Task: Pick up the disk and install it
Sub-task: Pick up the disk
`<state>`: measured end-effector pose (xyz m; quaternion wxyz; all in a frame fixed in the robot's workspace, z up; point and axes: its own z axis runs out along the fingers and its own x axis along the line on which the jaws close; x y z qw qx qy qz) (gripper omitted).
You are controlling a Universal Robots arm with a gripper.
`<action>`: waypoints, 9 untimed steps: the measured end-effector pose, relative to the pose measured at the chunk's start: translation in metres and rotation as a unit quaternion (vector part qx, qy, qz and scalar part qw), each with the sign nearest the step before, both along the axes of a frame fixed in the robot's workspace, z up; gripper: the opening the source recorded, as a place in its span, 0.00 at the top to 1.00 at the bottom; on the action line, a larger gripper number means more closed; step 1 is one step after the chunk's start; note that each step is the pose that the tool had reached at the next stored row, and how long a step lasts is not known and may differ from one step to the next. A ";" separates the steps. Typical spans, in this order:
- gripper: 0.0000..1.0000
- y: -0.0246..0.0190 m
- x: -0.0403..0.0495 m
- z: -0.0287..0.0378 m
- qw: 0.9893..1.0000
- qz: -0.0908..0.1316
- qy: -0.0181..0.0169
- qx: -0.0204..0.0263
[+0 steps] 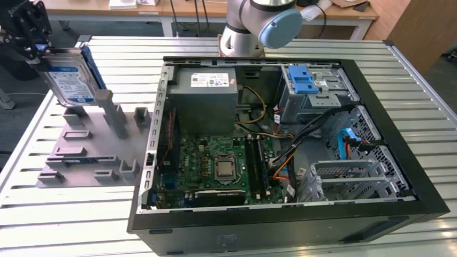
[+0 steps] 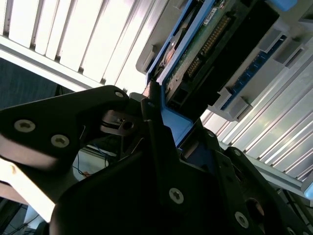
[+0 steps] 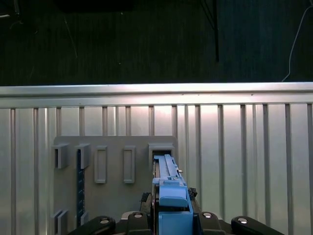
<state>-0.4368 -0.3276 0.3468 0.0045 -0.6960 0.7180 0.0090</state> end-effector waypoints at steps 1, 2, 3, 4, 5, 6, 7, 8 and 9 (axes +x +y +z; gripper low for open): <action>0.63 0.0000 0.0000 0.0009 1.000 0.000 0.000 0.000; 0.63 0.0000 0.0000 0.0018 1.000 0.000 0.000 0.000; 0.63 0.0000 0.0000 0.0026 1.000 0.000 0.000 0.000; 0.63 0.0000 0.0000 0.0034 1.000 0.000 0.000 0.000; 0.63 0.0000 0.0000 0.0042 1.000 0.000 0.000 0.000; 0.63 0.0000 0.0000 0.0050 1.000 0.000 0.000 0.000; 0.63 0.0000 0.0000 0.0061 1.000 0.000 0.000 0.000; 0.63 0.0000 0.0000 0.0069 1.000 0.000 0.000 0.000; 0.63 0.0000 0.0000 0.0078 1.000 0.000 0.000 0.000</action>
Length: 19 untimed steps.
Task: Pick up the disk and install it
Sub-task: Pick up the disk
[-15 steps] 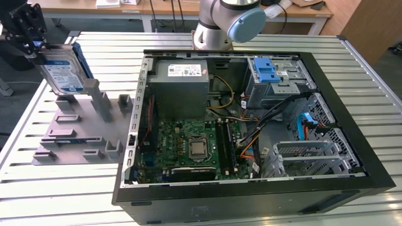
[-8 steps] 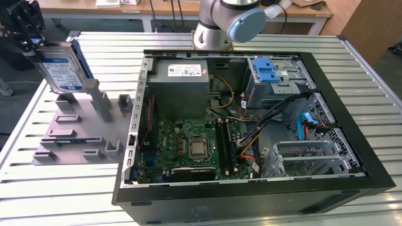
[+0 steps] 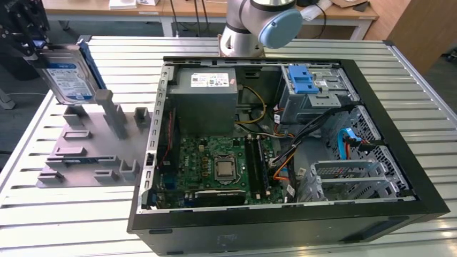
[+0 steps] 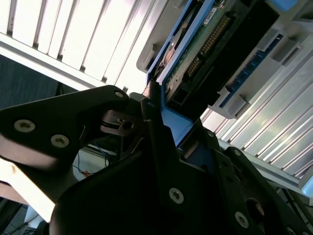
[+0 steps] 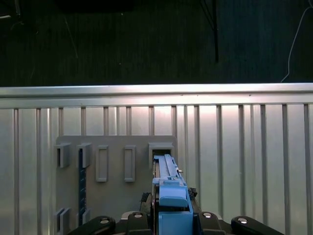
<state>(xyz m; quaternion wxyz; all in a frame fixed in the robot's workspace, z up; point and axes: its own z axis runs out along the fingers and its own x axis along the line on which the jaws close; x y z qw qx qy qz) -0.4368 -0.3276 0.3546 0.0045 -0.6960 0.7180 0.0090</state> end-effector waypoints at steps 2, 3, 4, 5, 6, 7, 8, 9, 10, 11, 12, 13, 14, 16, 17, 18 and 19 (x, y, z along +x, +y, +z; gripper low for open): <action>0.63 0.0000 0.0000 0.0017 1.000 0.000 0.000 0.000; 0.63 0.0000 0.0000 0.0025 1.000 0.000 0.000 0.000; 0.63 0.0000 0.0000 0.0034 1.000 0.000 0.000 0.000; 0.63 0.0000 0.0000 0.0042 1.000 0.000 0.000 0.000; 0.63 0.0000 0.0000 0.0050 1.000 0.000 0.000 0.000; 0.63 0.0000 0.0000 0.0058 1.000 0.000 0.000 0.000; 0.63 0.0000 0.0000 0.0066 1.000 0.000 0.000 0.000; 0.63 0.0000 0.0000 0.0073 1.000 0.000 0.000 0.000; 0.63 0.0000 0.0000 0.0081 1.000 0.000 0.000 0.000; 0.63 0.0000 0.0000 0.0089 1.000 0.000 0.000 0.000; 0.63 0.0000 0.0000 0.0096 1.000 0.000 0.000 0.000; 0.63 0.0000 0.0000 0.0103 1.000 0.000 0.000 0.000; 0.63 0.0000 0.0000 0.0111 1.000 0.000 0.000 0.000; 0.63 0.0000 0.0000 0.0127 1.000 0.000 0.000 0.000; 0.63 0.0000 0.0000 0.0134 1.000 0.000 0.000 0.000; 0.63 0.0000 0.0000 0.0142 1.000 0.000 0.000 0.000; 0.63 0.0000 0.0000 0.0150 1.000 0.000 0.000 0.000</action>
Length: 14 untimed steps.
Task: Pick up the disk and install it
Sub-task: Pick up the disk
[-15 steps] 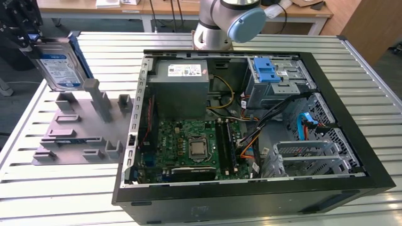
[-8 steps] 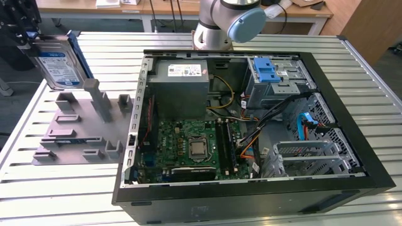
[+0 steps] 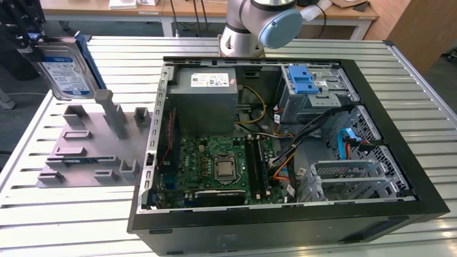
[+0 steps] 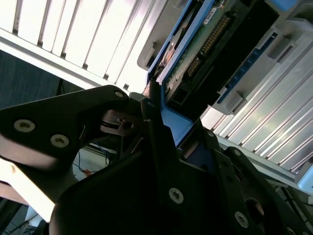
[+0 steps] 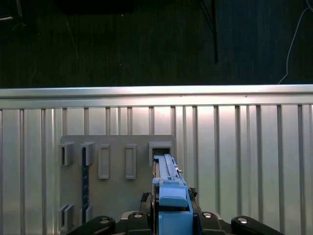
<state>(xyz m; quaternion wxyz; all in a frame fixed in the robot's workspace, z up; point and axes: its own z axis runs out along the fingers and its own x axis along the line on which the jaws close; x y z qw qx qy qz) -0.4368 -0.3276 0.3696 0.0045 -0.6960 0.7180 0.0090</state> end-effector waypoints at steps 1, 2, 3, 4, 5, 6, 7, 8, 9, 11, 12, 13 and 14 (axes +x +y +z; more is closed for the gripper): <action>0.63 0.0000 0.0000 0.0008 1.000 0.000 0.000 0.000; 0.63 0.0000 0.0000 0.0017 1.000 0.000 0.000 0.000; 0.63 0.0000 0.0000 0.0025 1.000 0.000 0.000 0.000; 0.63 0.0000 0.0000 0.0035 1.000 0.000 0.000 0.000; 0.63 0.0000 0.0000 0.0044 1.000 0.000 0.000 0.000; 0.63 0.0000 0.0000 0.0052 1.000 0.000 0.000 0.000; 0.63 0.0000 0.0000 0.0060 1.000 0.000 0.000 0.000; 0.63 0.0000 0.0000 0.0069 1.000 0.000 0.000 0.000; 0.63 0.0000 0.0000 0.0078 1.000 0.000 0.000 0.000; 0.63 0.0000 0.0000 0.0095 1.000 0.000 0.000 0.000; 0.63 0.0000 0.0000 0.0103 1.000 0.000 0.000 0.000; 0.63 0.0000 0.0000 0.0112 1.000 0.000 0.000 0.000; 0.63 0.0000 0.0000 0.0120 1.000 0.000 0.000 0.000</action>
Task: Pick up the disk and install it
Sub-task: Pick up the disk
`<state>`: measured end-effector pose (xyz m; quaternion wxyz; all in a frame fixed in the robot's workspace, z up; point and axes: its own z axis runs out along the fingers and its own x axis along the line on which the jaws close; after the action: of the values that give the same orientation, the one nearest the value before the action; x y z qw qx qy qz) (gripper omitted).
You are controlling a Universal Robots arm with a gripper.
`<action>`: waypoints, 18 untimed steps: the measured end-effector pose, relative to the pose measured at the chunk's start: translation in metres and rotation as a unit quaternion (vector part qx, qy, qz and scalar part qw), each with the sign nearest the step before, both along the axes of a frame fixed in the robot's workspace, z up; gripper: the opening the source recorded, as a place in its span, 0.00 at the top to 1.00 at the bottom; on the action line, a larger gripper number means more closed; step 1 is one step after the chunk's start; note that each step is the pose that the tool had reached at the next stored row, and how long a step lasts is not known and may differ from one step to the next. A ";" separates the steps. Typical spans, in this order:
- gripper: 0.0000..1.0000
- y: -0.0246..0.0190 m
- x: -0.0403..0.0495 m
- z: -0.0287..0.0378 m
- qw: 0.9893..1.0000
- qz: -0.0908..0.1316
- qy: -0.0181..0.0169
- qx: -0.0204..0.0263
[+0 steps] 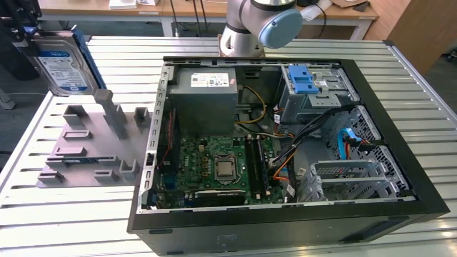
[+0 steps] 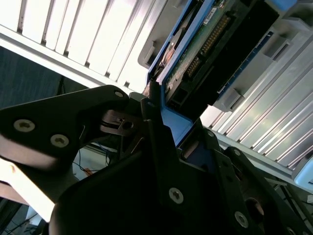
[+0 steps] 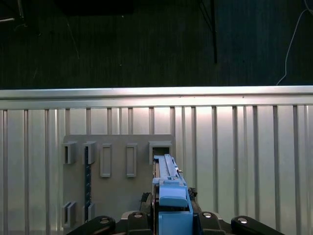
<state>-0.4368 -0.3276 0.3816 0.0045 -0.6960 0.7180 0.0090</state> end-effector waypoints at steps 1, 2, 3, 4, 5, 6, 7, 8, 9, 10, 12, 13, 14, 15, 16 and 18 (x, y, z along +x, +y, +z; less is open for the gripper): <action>0.63 0.0000 0.0000 0.0008 1.000 0.000 0.000 0.000; 0.63 0.0000 0.0000 0.0016 1.000 0.000 0.000 0.000; 0.63 0.0000 0.0000 0.0024 1.000 0.000 0.000 0.000; 0.63 0.0000 0.0000 0.0032 1.000 0.000 0.000 0.000; 0.63 0.0000 0.0000 0.0041 1.000 0.000 0.000 0.000; 0.63 0.0000 0.0000 0.0048 1.000 0.000 0.000 0.000; 0.63 0.0000 0.0000 0.0056 1.000 0.000 0.000 0.000; 0.63 0.0000 0.0000 0.0064 1.000 0.000 0.000 0.000; 0.63 0.0000 0.0000 0.0073 1.000 0.000 0.000 0.000; 0.63 0.0000 0.0000 0.0081 1.000 0.000 0.000 0.000; 0.63 0.0000 0.0000 0.0097 1.000 0.000 0.000 0.000; 0.63 0.0000 0.0000 0.0105 1.000 0.000 0.000 0.000; 0.63 0.0000 0.0000 0.0112 1.000 0.000 0.000 0.000; 0.63 0.0000 0.0000 0.0120 1.000 0.000 0.000 0.000; 0.63 0.0000 0.0000 0.0127 1.000 0.000 0.000 0.000; 0.63 0.0000 0.0000 0.0142 1.000 0.000 0.000 0.000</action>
<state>-0.4368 -0.3276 0.3958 0.0045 -0.6960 0.7180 0.0090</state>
